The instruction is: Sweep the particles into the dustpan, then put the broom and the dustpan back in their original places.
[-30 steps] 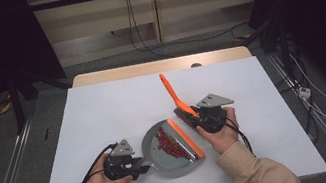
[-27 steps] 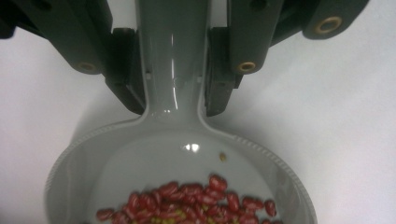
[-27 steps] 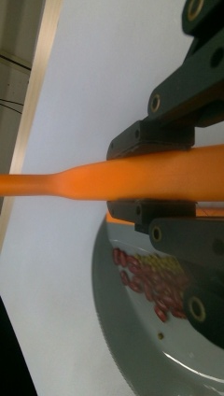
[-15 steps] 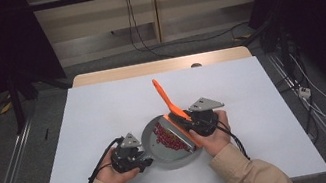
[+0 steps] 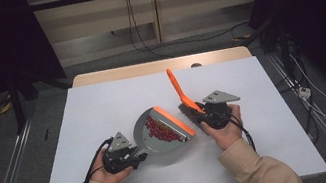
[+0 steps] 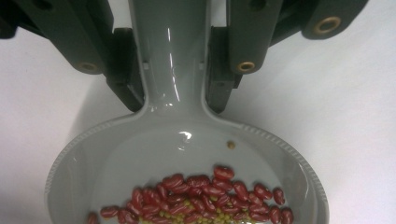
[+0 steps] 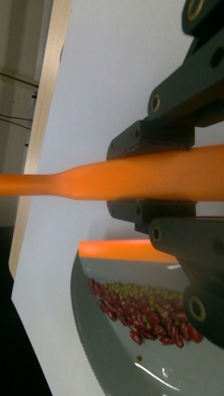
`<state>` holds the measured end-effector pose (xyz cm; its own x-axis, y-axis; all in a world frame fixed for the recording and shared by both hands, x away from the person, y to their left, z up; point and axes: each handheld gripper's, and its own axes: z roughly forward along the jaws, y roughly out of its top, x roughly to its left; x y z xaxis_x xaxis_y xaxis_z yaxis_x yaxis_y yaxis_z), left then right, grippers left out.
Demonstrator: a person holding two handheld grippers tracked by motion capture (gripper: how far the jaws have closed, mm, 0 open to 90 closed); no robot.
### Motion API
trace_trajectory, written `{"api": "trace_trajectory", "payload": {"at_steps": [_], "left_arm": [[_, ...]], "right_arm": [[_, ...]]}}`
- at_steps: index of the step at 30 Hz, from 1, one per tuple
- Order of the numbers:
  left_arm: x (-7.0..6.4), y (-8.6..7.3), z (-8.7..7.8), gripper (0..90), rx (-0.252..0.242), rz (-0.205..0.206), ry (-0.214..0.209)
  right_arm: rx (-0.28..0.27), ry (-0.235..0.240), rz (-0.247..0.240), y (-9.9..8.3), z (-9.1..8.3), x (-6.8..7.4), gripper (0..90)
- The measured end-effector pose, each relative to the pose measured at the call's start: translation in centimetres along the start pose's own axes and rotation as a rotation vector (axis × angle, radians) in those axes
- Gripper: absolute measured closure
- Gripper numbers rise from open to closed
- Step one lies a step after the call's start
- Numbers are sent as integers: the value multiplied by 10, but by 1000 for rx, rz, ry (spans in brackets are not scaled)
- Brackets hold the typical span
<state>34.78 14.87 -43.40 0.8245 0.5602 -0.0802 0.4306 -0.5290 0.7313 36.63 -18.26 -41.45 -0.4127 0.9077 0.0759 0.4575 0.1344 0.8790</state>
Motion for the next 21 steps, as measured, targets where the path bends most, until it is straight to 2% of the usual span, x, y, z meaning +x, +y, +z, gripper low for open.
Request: {"api": "trace_trajectory", "payload": {"at_steps": [2, 4, 9, 18, 21], "left_arm": [[3, 0, -4, 635, -17, -19, 9], [7, -1, -8, 635, -39, -42, 35], [20, -4, -17, 634, -54, -92, 96], [45, -16, -25, 633, -63, -203, 189], [52, -19, -26, 633, -53, -221, 224]], "right_arm": [[-5, -9, 2, 1, -3, -5, 715], [-6, -12, 13, 1, -4, -10, 715], [-1, -23, 39, -2, -8, -21, 714], [5, -59, 54, -7, -17, -37, 714], [5, -75, 61, -10, -21, -44, 714]]}}
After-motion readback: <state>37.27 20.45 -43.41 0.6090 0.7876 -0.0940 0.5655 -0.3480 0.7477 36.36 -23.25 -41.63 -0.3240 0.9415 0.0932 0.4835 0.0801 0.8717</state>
